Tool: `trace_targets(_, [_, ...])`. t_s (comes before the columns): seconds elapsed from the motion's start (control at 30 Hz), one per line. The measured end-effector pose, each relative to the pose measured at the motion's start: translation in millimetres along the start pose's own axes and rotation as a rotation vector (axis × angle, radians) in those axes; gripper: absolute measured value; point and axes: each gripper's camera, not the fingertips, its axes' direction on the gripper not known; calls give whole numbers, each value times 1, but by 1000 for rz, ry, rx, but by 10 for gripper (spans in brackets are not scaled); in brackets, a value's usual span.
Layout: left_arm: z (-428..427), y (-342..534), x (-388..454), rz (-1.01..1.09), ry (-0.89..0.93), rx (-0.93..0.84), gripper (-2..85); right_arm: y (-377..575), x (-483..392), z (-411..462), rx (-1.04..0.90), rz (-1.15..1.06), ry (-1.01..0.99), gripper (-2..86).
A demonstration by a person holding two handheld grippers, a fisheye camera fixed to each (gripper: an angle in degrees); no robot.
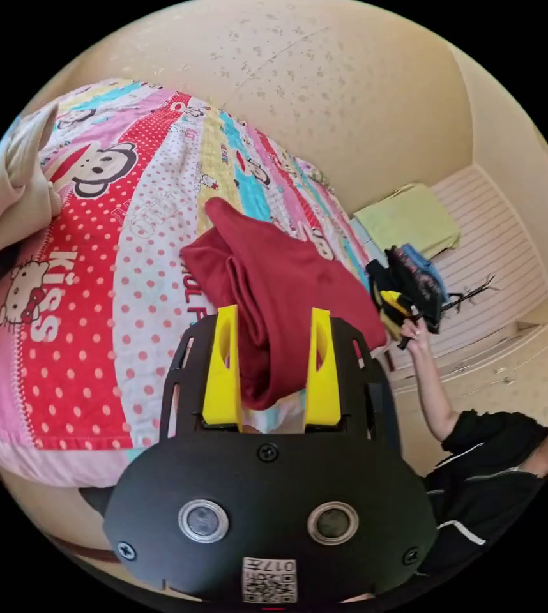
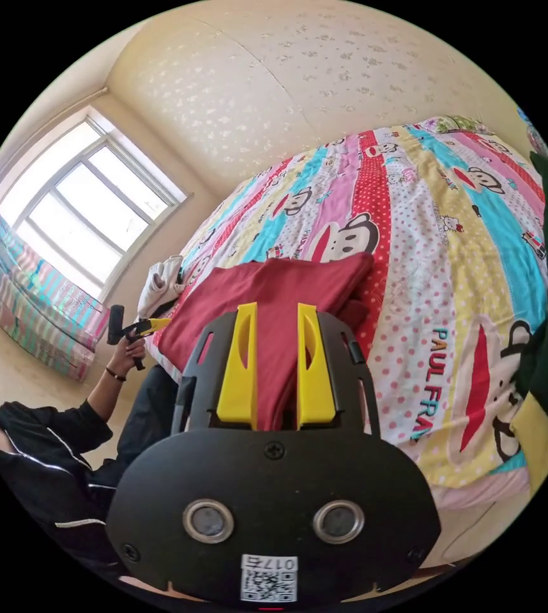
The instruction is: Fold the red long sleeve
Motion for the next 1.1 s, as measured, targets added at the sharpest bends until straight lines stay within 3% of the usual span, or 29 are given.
trace_targets(0.1, [24, 33, 28, 76, -246, 3, 144, 44, -13, 25, -69, -78, 207, 62])
trace_targets(0.13, [25, 39, 31, 78, -256, 33, 139, 55, -15, 43, -148, -128, 273, 53])
trace_targets(0.37, [31, 58, 34, 23, -256, 48, 118, 46, -25, 45, -233, -78, 357, 35])
trace_targets(0.47, [22, 73, 28, -62, -170, 79, 115, 60, -43, 21, -91, -58, 344, 34])
trace_targets(0.5, [16, 81, 30, -76, -160, 95, 107, 76, -55, 6, 36, -86, 351, 33])
trace_targets(0.6, [2, 101, 55, 33, -221, 163, 65, 125, -77, -12, 286, -185, 372, 42])
trace_targets(0.7, [4, 114, 82, 155, -412, 211, 102, 151, -72, 7, 238, -234, 342, 87])
trace_targets(0.77, [20, 117, 91, 237, -440, 158, 132, 154, -60, 20, 195, -180, 321, 135])
trace_targets(0.87, [51, 124, 85, 223, -426, 66, 139, 151, -47, 28, 152, -86, 297, 152])
trace_targets(1.0, [58, 149, 72, 174, -363, 221, 133, 151, -41, 35, 103, -70, 301, 141])
trace_targets(1.1, [61, 153, 71, 188, -352, 234, 127, 153, -40, 33, 82, -26, 324, 133])
